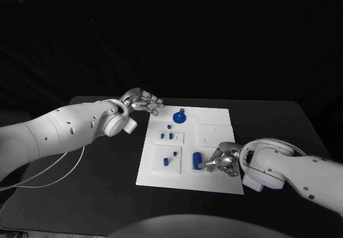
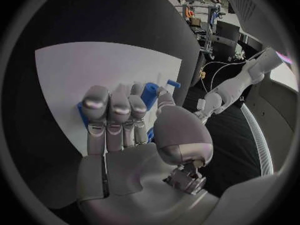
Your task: Assemble the parts on the task board
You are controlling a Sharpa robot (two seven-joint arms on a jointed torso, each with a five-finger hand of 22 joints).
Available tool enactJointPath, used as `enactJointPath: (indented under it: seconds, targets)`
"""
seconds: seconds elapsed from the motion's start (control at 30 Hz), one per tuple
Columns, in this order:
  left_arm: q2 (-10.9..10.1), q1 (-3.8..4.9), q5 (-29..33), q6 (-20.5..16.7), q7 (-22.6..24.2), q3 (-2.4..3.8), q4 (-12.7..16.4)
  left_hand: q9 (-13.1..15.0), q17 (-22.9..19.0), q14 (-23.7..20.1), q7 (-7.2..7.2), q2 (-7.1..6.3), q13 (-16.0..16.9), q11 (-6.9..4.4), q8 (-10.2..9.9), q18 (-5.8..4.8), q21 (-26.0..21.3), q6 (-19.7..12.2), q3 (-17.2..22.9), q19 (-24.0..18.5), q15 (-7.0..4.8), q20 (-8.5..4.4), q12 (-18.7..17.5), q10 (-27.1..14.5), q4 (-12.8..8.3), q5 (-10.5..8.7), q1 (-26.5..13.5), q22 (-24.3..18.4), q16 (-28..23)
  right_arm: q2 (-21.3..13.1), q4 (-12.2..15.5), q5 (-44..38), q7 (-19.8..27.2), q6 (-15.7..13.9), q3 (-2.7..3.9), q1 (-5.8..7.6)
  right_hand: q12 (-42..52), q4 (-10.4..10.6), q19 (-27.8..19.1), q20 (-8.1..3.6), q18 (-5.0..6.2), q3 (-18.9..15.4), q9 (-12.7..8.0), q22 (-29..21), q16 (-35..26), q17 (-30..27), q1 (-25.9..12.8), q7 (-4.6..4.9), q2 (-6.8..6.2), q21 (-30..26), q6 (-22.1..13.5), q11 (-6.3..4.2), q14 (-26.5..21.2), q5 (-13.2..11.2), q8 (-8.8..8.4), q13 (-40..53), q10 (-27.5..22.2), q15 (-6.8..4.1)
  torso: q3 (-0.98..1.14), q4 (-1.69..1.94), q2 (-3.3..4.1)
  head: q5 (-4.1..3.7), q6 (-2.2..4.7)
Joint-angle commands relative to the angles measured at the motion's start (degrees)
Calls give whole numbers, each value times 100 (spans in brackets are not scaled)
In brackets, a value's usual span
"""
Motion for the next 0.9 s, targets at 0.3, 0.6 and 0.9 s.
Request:
enactJointPath:
  seconds: [0.3, 0.6, 0.9]
  targets:
    - [-1, 1, 34, 87, 13, -31, 28, 9, 9, -50, -14, 20, 9, 4, 18, -34, 40, -39, 1, 43, -14, -14, 8, -50, 45, -24, -41, -38, 32, 107, -83, -73, -30, -32, 0, -19, 25, -43, 351, -2, -85, -35, 14, 529, 35, -7, 14, 1, 64, 28, 45, -5, 31, -65, 11, -2, 11, -34, 3, -4, 3, -6, 6]
    - [-3, 1, 33, 93, 9, -36, 28, 8, 9, -50, -9, 18, 9, 5, 16, -33, 40, -53, 2, 44, -14, -14, 8, -53, 42, -22, -35, -45, 32, 123, -120, -70, -36, 35, -1, -34, 18, -110, 349, -1, -85, -1, 11, 525, 28, -16, 77, -5, 82, 16, 47, -8, 29, -91, 11, -5, 7, -35, 4, -3, 2, -1, -3]
    - [-17, 1, 30, 94, 8, -38, 47, 9, 9, -48, -12, 26, 9, 3, 18, -33, 43, -49, 9, 50, -16, -16, 9, -51, 38, -19, -25, -63, 34, 149, -141, -71, -31, 80, -1, -89, 8, -369, 348, -10, -97, 988, -80, 527, 24, -30, 9, -16, -189, 9, 42, -16, 22, -417, 10, -11, 1, -43, 6, -2, 8, 1, -25]
